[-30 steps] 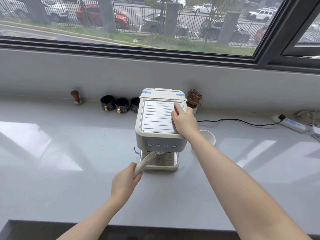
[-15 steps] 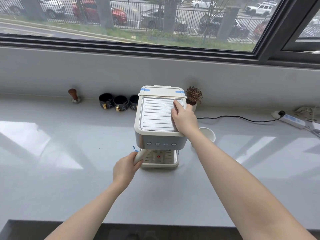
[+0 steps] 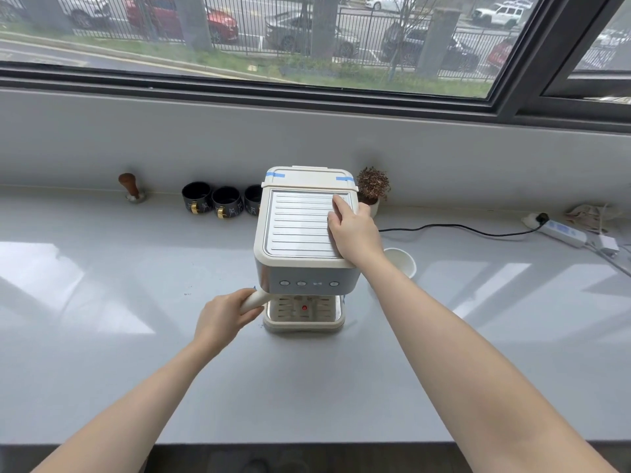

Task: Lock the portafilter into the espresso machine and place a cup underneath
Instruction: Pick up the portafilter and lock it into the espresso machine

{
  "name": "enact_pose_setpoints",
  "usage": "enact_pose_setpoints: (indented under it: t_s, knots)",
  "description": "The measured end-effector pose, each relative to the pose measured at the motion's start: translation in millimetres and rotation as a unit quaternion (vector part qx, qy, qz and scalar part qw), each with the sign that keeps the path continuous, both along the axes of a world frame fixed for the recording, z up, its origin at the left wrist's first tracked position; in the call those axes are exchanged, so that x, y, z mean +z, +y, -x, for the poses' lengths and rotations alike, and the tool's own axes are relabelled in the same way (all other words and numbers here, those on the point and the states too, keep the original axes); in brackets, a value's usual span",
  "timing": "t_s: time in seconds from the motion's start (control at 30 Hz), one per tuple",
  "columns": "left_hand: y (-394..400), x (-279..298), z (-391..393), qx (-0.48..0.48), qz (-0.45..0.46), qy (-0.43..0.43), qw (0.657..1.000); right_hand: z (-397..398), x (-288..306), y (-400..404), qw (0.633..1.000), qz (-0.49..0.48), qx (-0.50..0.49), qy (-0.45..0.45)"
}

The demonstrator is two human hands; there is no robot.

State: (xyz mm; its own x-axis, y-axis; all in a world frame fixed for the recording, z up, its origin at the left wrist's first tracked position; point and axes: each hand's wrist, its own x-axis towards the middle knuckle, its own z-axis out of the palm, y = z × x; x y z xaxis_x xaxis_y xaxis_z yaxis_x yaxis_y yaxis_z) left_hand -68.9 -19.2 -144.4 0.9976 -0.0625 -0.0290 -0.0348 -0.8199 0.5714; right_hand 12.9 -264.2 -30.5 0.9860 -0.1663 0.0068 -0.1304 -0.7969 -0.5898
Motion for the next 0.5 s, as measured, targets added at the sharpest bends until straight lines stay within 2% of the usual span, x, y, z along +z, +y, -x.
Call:
enact_pose_setpoints:
  t_s: [0.13, 0.27, 0.4, 0.43, 0.5]
  knots:
    - [-15.5, -0.9, 17.0, 0.034, -0.003, -0.018, 0.999, 0.0, -1.7, 1.9, 1.000, 0.003, -0.001, 0.003]
    - [-56.5, -3.5, 47.4, 0.111, 0.040, 0.008, 0.993, -0.3, -1.9, 2.4, 1.000, -0.001, -0.001, -0.002]
    - [-88.6, -1.2, 61.9, 0.190, 0.094, 0.080, 0.974, -0.2, -1.8, 2.7, 1.000, -0.001, -0.003, -0.003]
    - [-86.2, 0.2, 57.8, 0.185, 0.113, 0.110, 0.970, -0.1, -1.7, 2.6, 1.000, -0.001, -0.003, -0.003]
    - [-75.0, 7.1, 44.6, 0.148, 0.208, 0.205, 0.945, -0.4, -1.5, 2.1, 1.000, -0.002, -0.002, -0.001]
